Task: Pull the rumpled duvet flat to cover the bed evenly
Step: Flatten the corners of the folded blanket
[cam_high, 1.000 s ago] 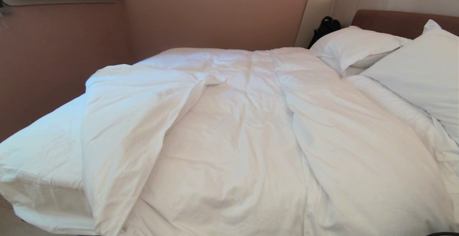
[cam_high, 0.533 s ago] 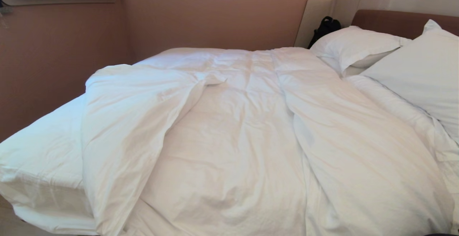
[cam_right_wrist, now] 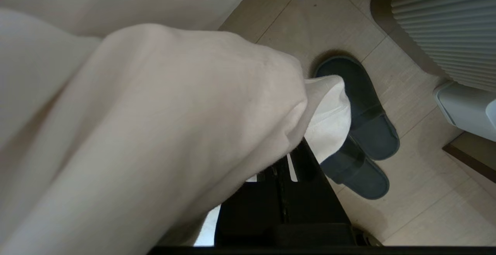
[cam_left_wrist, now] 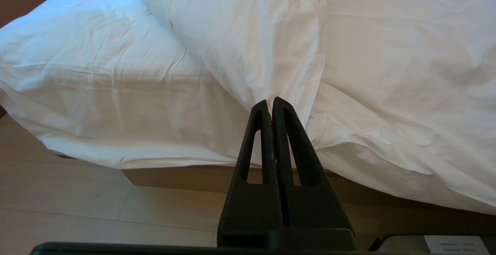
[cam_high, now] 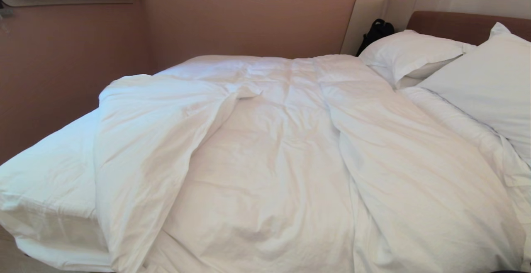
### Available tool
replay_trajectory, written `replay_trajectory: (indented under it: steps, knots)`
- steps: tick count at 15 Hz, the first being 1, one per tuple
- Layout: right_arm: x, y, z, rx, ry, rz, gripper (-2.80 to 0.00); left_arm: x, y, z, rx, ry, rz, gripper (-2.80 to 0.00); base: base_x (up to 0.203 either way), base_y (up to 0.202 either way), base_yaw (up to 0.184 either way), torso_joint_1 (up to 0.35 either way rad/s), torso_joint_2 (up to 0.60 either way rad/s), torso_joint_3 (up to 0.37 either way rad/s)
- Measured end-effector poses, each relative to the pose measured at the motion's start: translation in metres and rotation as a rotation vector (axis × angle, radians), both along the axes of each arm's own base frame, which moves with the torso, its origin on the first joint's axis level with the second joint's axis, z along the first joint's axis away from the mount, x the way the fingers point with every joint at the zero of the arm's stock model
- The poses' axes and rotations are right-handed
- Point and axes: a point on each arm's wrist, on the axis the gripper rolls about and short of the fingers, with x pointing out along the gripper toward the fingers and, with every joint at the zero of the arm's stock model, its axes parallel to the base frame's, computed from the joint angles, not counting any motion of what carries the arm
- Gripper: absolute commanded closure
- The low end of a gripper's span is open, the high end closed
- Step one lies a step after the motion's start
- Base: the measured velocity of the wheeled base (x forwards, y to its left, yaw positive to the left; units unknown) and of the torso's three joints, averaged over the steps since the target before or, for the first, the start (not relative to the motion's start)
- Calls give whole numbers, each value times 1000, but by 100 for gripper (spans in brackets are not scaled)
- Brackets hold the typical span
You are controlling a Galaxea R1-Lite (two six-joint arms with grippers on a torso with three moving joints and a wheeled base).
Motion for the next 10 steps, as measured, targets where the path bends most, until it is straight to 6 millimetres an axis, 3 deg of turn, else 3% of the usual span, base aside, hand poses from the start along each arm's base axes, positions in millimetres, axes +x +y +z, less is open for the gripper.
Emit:
replay_trajectory:
  steps: [10]
  knots:
    - [-6, 8, 6, 48, 54, 82, 0, 0, 0, 0, 0, 1, 0, 0, 0, 0, 0, 0, 0, 0]
